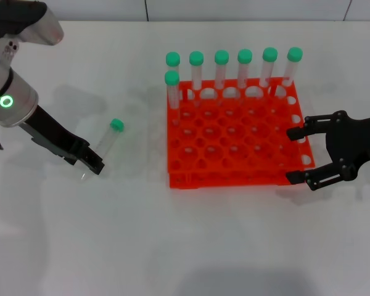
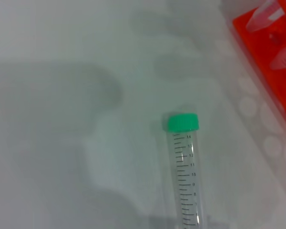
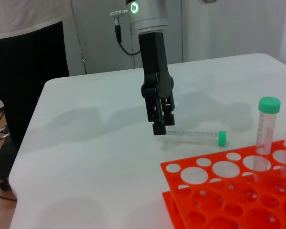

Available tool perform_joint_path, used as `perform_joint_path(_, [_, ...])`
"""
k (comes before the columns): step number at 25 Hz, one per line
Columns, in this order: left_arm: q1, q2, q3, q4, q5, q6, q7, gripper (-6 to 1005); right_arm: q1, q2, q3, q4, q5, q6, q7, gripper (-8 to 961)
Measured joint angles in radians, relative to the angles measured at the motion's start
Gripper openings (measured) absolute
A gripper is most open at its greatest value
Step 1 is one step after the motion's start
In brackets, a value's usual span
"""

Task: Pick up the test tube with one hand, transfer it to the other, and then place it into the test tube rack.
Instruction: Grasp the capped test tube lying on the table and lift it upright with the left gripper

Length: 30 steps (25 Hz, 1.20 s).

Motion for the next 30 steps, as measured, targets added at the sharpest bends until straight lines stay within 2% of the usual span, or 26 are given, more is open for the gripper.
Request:
perform_joint_path(27, [-0.021,-0.007,0.013,-0.051,0.0,-0.046,-0.026,472,0.0,0.001,-0.003,0.0,0.0,-0.004,-0.008,869])
perform_joint_path(30, [-0.019,-0.006,0.014,-0.051,0.001,-0.046,-0.034,410,0.0,0.001,-0.008,0.0,0.0,-0.006,-0.008,869])
